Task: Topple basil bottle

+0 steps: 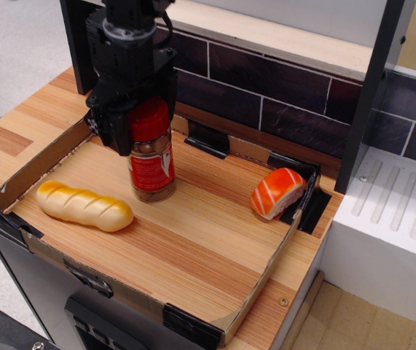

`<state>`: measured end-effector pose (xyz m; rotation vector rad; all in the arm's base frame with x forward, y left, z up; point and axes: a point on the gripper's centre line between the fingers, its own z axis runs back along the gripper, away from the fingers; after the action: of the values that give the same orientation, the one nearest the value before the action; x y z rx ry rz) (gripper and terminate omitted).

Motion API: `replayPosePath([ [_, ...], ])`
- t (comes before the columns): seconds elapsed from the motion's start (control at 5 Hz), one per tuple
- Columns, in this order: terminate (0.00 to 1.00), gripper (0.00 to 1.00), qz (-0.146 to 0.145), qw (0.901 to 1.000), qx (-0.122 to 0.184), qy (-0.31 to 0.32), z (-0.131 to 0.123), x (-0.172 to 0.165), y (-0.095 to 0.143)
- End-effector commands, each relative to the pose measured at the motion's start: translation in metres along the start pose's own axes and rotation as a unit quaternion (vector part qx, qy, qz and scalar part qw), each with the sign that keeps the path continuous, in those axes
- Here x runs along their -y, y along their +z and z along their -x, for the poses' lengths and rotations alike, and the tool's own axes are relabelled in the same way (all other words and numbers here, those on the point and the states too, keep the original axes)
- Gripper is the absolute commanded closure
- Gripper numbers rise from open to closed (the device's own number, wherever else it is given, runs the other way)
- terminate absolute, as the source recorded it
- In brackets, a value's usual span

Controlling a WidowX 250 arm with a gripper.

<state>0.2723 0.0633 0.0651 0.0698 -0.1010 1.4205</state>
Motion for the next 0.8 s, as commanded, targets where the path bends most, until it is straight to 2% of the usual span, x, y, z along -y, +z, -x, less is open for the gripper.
replayPosePath([
  [0.0,0.00,1.00,0.030,0.9995,0.006,-0.012,0.002,0.002,0.024],
  [0.2,0.00,1.00,0.032,0.9993,0.011,-0.016,0.006,0.000,0.027],
  [0.4,0.00,1.00,0.076,0.9922,0.093,-0.032,0.015,-0.005,0.028],
  [0.6,0.00,1.00,0.094,0.9766,0.181,-0.069,0.023,-0.007,0.020],
])
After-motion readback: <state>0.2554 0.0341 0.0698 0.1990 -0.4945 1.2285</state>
